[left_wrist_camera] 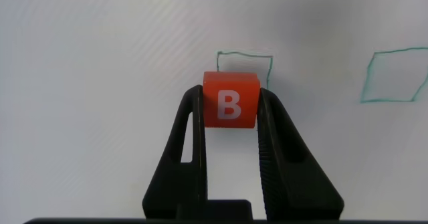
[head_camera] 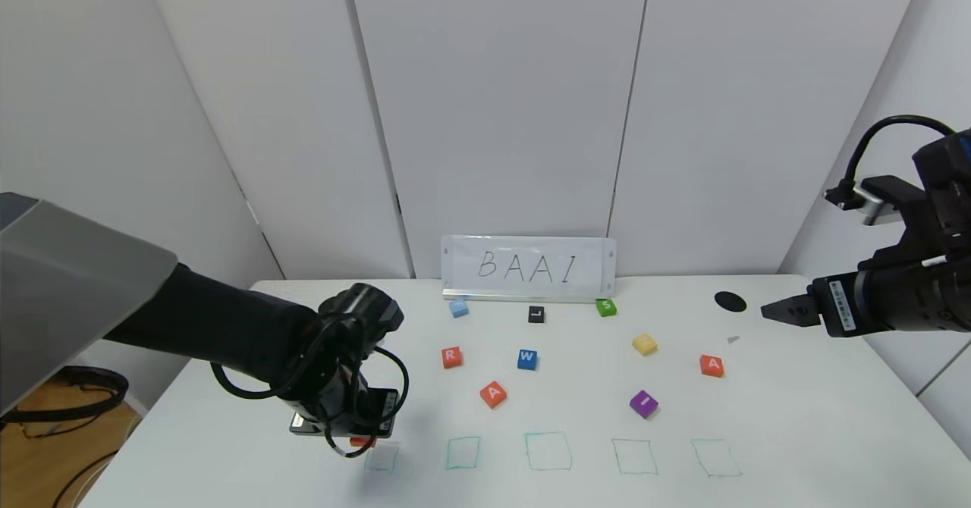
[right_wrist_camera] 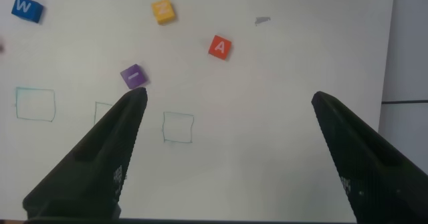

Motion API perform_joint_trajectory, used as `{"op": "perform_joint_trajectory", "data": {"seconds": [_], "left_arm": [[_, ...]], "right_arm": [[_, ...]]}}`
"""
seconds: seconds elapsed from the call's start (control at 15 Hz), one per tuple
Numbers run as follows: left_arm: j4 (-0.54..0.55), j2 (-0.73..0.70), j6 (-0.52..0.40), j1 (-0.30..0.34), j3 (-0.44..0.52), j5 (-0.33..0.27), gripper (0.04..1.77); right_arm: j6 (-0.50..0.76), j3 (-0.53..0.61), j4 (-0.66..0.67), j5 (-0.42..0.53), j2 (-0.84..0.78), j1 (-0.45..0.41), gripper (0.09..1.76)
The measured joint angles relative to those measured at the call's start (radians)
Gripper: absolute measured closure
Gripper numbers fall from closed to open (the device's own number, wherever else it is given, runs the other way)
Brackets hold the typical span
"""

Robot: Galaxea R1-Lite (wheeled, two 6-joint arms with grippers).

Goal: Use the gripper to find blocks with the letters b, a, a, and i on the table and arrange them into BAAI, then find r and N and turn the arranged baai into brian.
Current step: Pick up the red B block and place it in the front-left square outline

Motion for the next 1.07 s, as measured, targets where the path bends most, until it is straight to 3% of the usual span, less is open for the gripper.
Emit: {"op": "perform_joint_trajectory", "data": {"seconds": [0.4, 0.6, 0.87, 1.07], "left_arm": [[-0.043, -0.022, -0.057, -0.044, 0.088, -0.049, 1.31], [-0.051, -0.018, -0.065, -0.049, 0.096, -0.049, 1.31], [-0.169, 0.009, -0.065, -0.043, 0.118, -0.040, 1.31], [-0.176, 0.031, -0.063, -0.038, 0.121, -0.041, 1.31]], "right_arm": [[0.000, 0.002, 0.000, 0.000, -0.003, 0.000, 0.08], [0.000, 0.003, 0.000, 0.000, -0.003, 0.002, 0.08], [0.000, 0.003, 0.000, 0.000, -0.003, 0.002, 0.08], [-0.001, 0.003, 0.000, 0.000, -0.003, 0.002, 0.08]]}}
